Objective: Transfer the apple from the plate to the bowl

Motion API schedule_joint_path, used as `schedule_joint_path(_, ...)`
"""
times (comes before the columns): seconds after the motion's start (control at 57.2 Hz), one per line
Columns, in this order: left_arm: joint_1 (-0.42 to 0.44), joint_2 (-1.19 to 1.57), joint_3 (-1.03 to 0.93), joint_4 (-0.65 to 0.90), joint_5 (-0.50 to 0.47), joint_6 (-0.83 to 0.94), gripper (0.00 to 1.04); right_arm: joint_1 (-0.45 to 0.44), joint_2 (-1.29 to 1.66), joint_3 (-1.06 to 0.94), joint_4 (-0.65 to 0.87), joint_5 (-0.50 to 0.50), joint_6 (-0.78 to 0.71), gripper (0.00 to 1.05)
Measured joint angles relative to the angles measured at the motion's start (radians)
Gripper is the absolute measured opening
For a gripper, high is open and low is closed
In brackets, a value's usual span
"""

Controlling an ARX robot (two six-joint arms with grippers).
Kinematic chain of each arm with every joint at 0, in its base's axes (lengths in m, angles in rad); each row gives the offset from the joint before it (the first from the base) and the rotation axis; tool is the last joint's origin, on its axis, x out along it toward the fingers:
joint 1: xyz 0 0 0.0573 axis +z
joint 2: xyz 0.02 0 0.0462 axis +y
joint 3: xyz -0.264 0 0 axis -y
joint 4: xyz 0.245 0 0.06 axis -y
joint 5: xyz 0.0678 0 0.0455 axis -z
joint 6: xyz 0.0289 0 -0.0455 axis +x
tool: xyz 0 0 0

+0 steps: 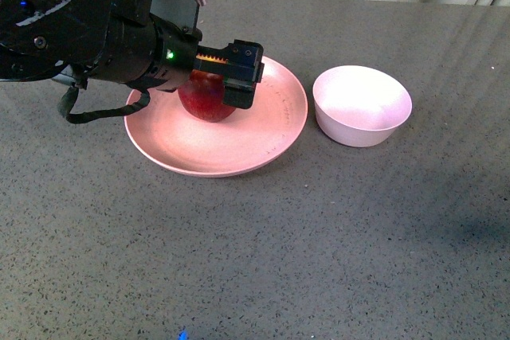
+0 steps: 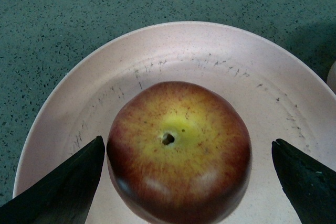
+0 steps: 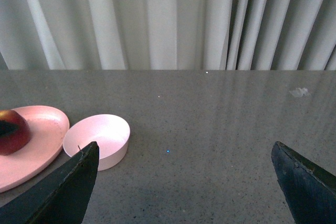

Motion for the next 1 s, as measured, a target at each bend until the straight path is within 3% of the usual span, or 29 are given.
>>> schedule_joint_path(0.332,0.001,0.048,0.061,-0.024,-0.008,0.003,0.96,0.000,0.000,0.000,0.000,0.000,0.000,0.96)
schedule_joint_path(0.455,-0.002,0.049,0.061,-0.027,-0.017,0.003,0.80,0.000,0.000,0.000,0.000,0.000,0.000,0.96)
schedule_joint_path(0.682,-0.016,0.029,0.053,-0.027,-0.016,0.003,0.74,0.000,0.000,0.000,0.000,0.000,0.000,0.96)
schedule_joint_path(0.997,-0.122,-0.111,0.053,-0.044,0.007,-0.031,0.73,0.000,0.000,0.000,0.000,0.000,0.000,0.96)
